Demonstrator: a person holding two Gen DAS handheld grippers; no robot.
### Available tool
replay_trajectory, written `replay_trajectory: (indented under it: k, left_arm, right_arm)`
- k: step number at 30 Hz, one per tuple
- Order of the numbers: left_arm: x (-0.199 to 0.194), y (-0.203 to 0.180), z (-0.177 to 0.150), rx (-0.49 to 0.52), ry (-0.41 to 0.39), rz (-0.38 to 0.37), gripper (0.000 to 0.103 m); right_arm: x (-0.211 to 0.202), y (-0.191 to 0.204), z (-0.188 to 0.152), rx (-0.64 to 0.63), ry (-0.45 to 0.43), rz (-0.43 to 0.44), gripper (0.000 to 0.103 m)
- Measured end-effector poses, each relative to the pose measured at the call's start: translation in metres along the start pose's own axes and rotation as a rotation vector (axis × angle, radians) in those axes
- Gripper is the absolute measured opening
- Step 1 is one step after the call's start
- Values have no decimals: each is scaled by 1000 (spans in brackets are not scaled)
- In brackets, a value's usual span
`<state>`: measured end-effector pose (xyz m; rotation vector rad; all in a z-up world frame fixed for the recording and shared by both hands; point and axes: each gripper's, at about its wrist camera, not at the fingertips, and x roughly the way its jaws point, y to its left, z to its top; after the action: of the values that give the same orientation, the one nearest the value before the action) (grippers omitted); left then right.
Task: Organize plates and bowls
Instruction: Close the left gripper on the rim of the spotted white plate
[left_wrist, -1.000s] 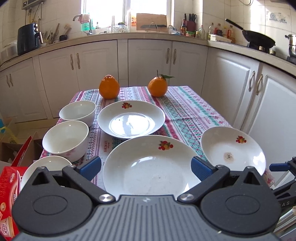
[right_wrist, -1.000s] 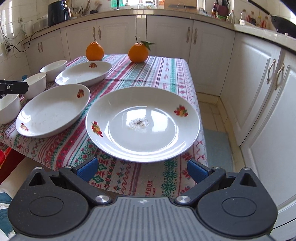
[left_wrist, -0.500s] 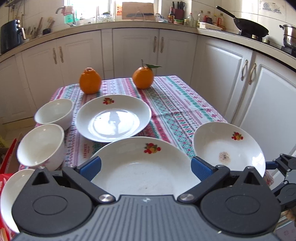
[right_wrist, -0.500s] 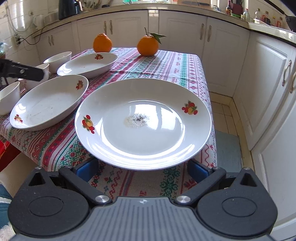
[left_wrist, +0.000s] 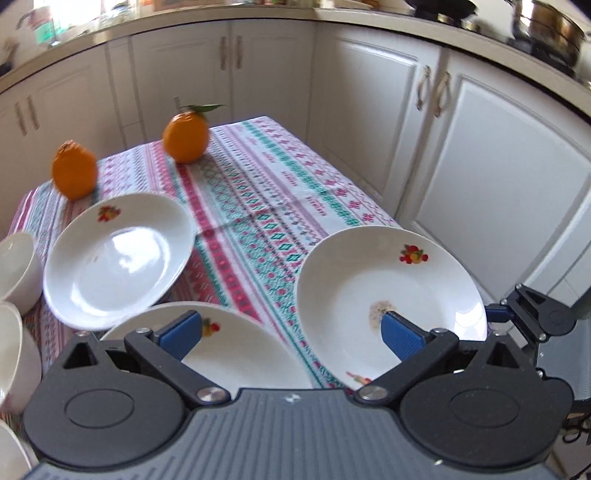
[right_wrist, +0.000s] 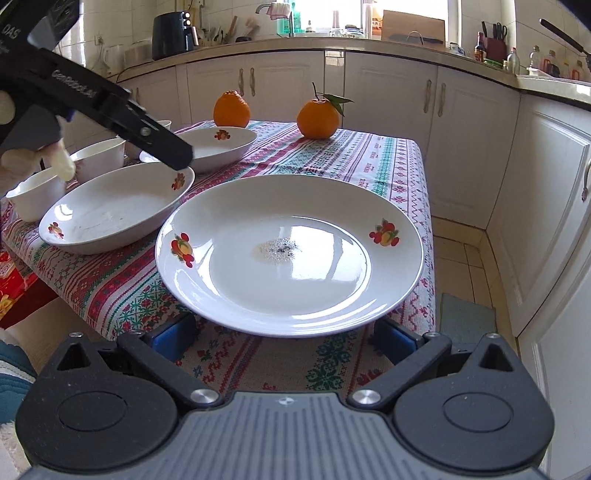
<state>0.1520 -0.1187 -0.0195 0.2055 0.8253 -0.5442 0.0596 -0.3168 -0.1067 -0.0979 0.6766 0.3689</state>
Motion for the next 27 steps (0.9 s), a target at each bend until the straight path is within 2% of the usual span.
replay_trajectory:
  k: [7, 13, 18, 23, 27]
  left_arm:
    - [30, -13, 25, 125, 87, -48, 102]
    - [58, -18, 41, 187, 167, -104, 98]
    - [83, -17, 51, 216, 225, -141, 83]
    - [94, -16, 57, 246, 249, -154, 69]
    - [101, -16, 63, 255, 261, -171, 65]
  right_arm:
    - [-1, -2, -3, -9, -17, 12, 103]
    - [-2, -4, -5, -12, -23, 15, 103]
    - [-3, -4, -5, -18, -17, 22, 103]
    - [-5, -4, -5, -22, -13, 21, 101]
    - [-8, -4, -5, -25, -8, 24, 96]
